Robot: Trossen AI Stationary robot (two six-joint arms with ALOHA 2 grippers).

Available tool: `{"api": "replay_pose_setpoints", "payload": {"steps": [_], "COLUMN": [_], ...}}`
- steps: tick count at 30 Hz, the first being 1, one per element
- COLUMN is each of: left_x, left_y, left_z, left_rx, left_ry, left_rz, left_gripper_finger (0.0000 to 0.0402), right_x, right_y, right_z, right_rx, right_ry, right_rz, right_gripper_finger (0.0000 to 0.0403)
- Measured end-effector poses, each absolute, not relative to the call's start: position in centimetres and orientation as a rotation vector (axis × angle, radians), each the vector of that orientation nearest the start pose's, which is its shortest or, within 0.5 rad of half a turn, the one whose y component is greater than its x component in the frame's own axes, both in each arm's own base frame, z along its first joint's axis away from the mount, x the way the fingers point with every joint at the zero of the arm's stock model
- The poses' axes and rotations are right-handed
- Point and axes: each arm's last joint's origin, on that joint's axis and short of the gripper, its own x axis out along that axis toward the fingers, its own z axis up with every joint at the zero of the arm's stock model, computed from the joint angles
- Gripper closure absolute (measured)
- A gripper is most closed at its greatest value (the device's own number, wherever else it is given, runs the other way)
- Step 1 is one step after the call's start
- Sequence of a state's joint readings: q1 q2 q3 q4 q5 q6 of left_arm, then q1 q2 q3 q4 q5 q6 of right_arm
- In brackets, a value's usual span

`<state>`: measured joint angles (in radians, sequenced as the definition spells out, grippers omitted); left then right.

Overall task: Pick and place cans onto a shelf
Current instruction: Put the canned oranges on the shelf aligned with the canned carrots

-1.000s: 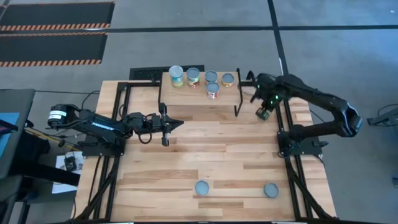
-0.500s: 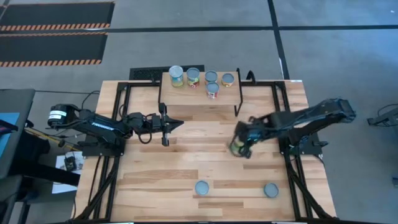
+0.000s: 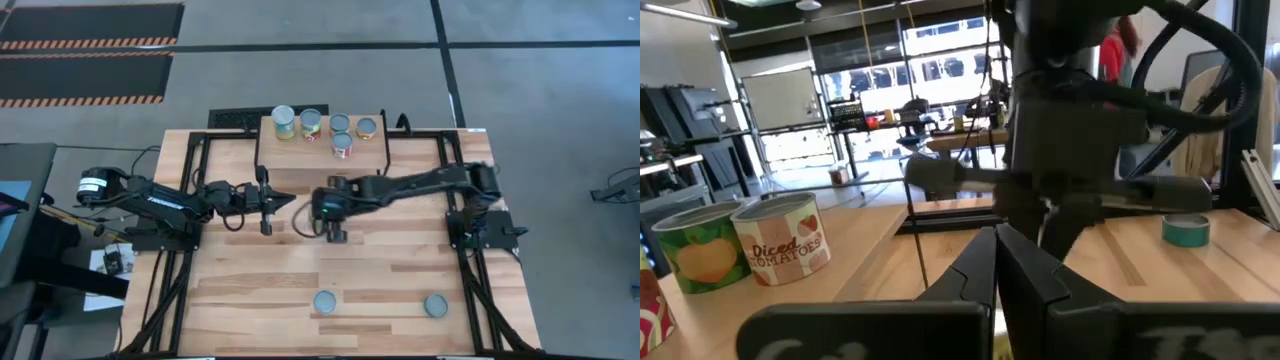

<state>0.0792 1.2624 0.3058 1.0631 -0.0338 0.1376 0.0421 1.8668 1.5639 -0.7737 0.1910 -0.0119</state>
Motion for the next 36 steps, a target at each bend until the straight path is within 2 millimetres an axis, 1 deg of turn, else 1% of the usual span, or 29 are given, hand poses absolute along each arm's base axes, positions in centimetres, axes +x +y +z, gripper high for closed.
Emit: {"api": "replay_pose_setpoints", "payload": {"steps": [2, 7, 9, 12, 15, 20, 23, 25, 28, 30, 32, 34, 36], "left_x": [22.5, 22.6, 22.6, 22.6, 22.6, 22.6, 22.6, 22.6, 22.6, 22.6, 22.6, 22.6, 22.6], "left_y": [1.9, 1.9, 1.9, 1.9, 1.9, 1.9, 1.9, 1.9, 1.9, 1.9, 1.9, 1.9, 1.9], "left_z": [19.9, 19.8, 19.8, 19.8, 19.7, 19.7, 19.7, 19.7, 19.6, 19.5, 19.5, 19.4, 19.4], "left_rx": [0.14, 0.151, 0.152, 0.154, 0.155, 0.155, 0.155, 0.154, 0.154, 0.153, 0.142, 0.137, 0.134], "left_ry": [-0.093, -0.079, -0.075, -0.075, -0.074, -0.072, -0.071, -0.071, -0.064, -0.054, -0.047, -0.045, -0.04], "left_rz": [0.12, 0.12, 0.12, 0.12, 0.12, 0.12, 0.12, 0.12, 0.119, 0.118, 0.117, 0.117, 0.116], "left_gripper_finger": [0.04, 0.04, 0.04, 0.04, 0.04, 0.04, 0.04, 0.04, 0.04, 0.04, 0.04, 0.04, 0.04], "right_x": [40.6, 42.2, 42.5, 42.5, 42.6, 42.5, 41.9, 41.3, 39.8, 38.8, 37.6, 36.3, 35.0], "right_y": [0.6, 0.1, 0.0, 0.0, 0.0, 0.0, 0.2, 0.5, 1.3, 2.0, 2.7, 3.2, 3.5], "right_z": [25.2, 24.0, 23.5, 23.5, 23.6, 24.2, 25.2, 26.5, 28.6, 29.9, 30.7, 30.8, 30.3], "right_rx": [-0.157, -0.188, -0.196, -0.199, -0.198, -0.195, -0.197, -0.201, -0.213, -0.227, -0.25, -0.265, -0.251], "right_ry": [1.087, 1.138, 1.153, 1.152, 1.142, 1.119, 1.111, 1.092, 1.072, 1.069, 1.066, 1.053, 1.031], "right_rz": [-0.106, -0.067, -0.062, -0.061, -0.063, -0.066, -0.064, -0.061, -0.049, -0.048, -0.053, -0.051, -0.049], "right_gripper_finger": [0.0398, 0.0398, 0.0398, 0.0394, 0.0379, 0.0331, 0.0308, 0.0298, 0.0296, 0.0307, 0.0329, 0.0358, 0.0387]}}
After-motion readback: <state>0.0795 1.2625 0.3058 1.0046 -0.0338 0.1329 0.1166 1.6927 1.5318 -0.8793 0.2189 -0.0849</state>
